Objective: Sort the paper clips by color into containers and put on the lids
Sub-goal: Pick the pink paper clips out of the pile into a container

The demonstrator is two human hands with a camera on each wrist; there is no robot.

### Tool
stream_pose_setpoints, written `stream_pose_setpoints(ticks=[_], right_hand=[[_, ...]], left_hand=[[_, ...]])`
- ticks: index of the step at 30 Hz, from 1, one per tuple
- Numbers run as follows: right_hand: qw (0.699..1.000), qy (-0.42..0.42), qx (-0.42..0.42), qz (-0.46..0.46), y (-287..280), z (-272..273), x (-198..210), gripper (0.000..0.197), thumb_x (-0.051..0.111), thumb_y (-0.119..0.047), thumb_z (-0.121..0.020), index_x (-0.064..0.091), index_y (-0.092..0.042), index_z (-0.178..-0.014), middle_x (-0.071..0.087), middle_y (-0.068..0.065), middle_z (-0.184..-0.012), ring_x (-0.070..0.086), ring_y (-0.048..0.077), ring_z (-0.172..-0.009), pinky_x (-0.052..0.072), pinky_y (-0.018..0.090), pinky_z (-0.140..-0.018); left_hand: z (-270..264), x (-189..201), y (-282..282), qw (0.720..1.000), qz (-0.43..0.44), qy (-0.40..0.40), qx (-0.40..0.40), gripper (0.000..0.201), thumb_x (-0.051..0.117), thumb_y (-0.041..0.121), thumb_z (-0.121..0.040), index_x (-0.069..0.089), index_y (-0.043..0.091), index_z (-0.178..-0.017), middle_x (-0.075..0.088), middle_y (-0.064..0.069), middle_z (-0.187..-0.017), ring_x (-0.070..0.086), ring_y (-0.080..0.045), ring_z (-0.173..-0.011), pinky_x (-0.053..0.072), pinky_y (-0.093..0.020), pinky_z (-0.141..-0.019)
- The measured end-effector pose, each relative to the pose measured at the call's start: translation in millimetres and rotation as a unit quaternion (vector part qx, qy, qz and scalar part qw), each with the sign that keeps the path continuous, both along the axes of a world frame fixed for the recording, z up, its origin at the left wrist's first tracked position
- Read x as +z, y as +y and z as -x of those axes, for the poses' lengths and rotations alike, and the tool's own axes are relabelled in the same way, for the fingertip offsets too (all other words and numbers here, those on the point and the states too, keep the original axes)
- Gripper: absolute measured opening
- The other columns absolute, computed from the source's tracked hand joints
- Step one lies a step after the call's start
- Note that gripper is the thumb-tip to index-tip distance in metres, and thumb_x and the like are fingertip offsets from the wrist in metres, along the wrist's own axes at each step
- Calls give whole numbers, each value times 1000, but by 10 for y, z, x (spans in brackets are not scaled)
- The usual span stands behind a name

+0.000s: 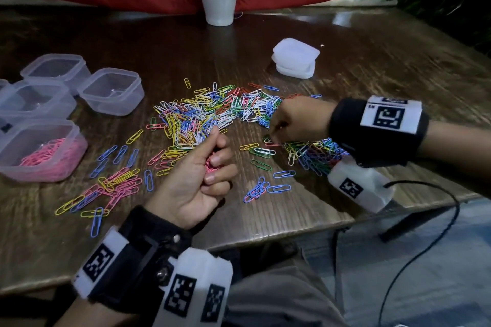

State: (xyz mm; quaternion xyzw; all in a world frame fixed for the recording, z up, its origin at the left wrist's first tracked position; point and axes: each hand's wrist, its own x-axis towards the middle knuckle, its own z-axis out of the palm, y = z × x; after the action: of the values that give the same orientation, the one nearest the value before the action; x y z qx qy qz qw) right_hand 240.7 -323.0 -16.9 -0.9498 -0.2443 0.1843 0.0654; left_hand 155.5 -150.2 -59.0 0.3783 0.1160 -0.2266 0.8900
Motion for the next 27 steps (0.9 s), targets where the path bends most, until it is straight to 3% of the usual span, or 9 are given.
stream_pose_setpoints(ticks=[3, 5, 9, 14, 17, 20, 23, 25, 27], right_hand=[[1000, -11, -24, -3, -101, -74, -9, 12, 65, -11, -80, 72, -14, -89, 65, -1, -82, 54, 13, -77, 39, 22, -61], [999, -18, -36, -7, -139, -77, -15, 16, 74, -16, -74, 72, -14, -90, 65, 0, -83, 53, 12, -75, 38, 21, -61], [999, -19, -39, -14, -73, -51, -40, 17, 78, -26, -71, 69, -20, -83, 56, -10, -65, 48, 7, -62, 35, 17, -56], [995, 42, -78, -55, 43, -52, -68, 8, 73, -9, -72, 69, -15, -75, 56, -10, -61, 48, 4, -59, 39, 20, -59], [988, 79, -97, -92, 52, -30, -61, 20, 69, -6, -75, 62, -19, -61, 56, -8, -55, 48, 3, -53, 41, 20, -57], [958, 147, -129, -210, 2, -32, 11, 22, 66, -5, -78, 63, -18, -61, 56, -7, -53, 46, 8, -53, 38, 21, -53], [906, 208, -181, -322, -25, 15, 80, 18, 59, -4, -82, 61, -14, -68, 42, 0, -49, 28, 4, -35, 21, 11, -36], [871, 259, -185, -373, 31, 101, 101, 16, 53, -2, -86, 57, -9, -72, 35, 6, -57, 20, 0, -30, 14, 8, -32], [855, 287, -177, -393, 123, 232, 122, 10, 50, -4, -87, 54, -6, -79, 29, 4, -59, 18, 0, -32, 11, 9, -33]], left_hand=[[-9, -24, 4, 1000, -9, 11, 5, 26, 42, 39, -83, 41, 20, -66, 28, 9, -46, 23, 2, -28, 8, -8, -27], [-14, -40, -7, 1000, -14, 14, 3, 27, 40, 39, -87, 41, 20, -67, 29, 8, -46, 23, 2, -28, 9, -8, -27], [-8, -35, -24, 1000, -16, 12, -3, 24, 42, 38, -82, 41, 20, -66, 30, 8, -45, 23, 2, -27, 9, -8, -27], [11, -17, -33, 1000, -23, 14, -3, 25, 42, 37, -84, 41, 20, -66, 30, 6, -44, 23, 2, -27, 10, -8, -26], [10, -14, -38, 1000, -23, 19, 0, 31, 38, 36, -91, 41, 19, -65, 30, 4, -43, 24, 1, -26, 10, -8, -25], [7, -3, -32, 1000, -20, 17, 15, 32, 36, 35, -94, 41, 19, -67, 31, 7, -45, 24, 2, -27, 10, -8, -26], [5, 16, -61, 998, -33, 13, 43, 30, 36, 33, -96, 46, 17, -72, 35, 8, -46, 24, 1, -28, 12, -7, -26], [14, 35, -117, 996, -72, -2, 57, 27, 36, 31, -97, 48, 16, -78, 36, 7, -45, 24, 1, -28, 13, -6, -26], [35, 57, -207, 987, -146, -41, 58, 25, 35, 31, -98, 45, 18, -80, 35, 7, -45, 22, 1, -29, 12, -5, -30]])
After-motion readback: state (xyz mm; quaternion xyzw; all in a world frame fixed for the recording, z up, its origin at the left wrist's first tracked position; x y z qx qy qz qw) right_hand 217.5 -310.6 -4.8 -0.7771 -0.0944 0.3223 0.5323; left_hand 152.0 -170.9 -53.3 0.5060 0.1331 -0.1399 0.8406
